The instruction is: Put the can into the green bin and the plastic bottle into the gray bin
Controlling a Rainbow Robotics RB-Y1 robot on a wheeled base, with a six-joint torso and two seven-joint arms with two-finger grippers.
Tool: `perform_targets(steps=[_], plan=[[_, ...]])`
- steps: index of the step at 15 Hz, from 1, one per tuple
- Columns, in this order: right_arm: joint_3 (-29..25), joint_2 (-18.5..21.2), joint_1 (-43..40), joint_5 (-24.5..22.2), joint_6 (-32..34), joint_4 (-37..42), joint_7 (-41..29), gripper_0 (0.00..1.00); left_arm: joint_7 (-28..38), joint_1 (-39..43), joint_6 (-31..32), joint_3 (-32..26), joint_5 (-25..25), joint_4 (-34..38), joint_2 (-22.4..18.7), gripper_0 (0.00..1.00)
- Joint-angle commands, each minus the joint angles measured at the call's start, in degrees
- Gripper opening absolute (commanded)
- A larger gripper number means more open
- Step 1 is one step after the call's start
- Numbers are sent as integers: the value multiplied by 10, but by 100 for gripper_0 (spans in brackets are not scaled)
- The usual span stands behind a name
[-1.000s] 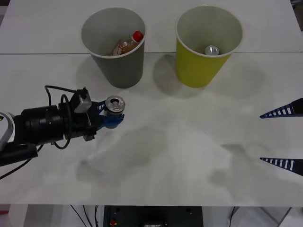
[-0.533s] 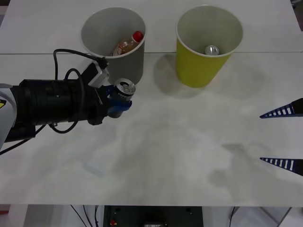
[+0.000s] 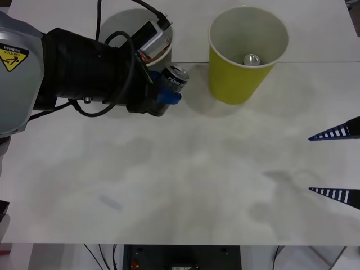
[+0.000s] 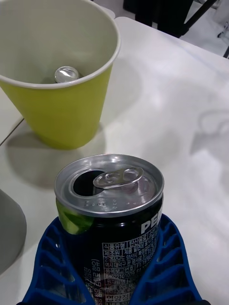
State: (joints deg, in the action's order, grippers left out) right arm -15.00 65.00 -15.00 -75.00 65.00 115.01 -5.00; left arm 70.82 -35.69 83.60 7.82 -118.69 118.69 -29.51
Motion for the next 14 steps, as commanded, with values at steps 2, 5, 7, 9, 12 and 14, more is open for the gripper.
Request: perform_targets(steps=[2, 5, 7, 9, 12, 14], plan=[[0, 0, 0, 0, 0, 0, 0, 100, 3, -91, 24, 9, -11, -91, 38, 0], [0, 0, 0, 0, 0, 0, 0, 100, 11, -176, 24, 40, -15, -178, 42, 0], [0, 0, 0, 0, 0, 0, 0, 100, 12, -226, 22, 51, -17, -233, 47, 0], [0, 0, 0, 0, 0, 0, 0, 100, 20, -257, 9, 56, -21, -282, 58, 0], [0, 0, 0, 0, 0, 0, 0, 100, 34, -303, -15, 79, -29, -338, 70, 0], [0, 0, 0, 0, 0, 0, 0, 100, 34, -334, -28, 85, -37, -385, 82, 0]])
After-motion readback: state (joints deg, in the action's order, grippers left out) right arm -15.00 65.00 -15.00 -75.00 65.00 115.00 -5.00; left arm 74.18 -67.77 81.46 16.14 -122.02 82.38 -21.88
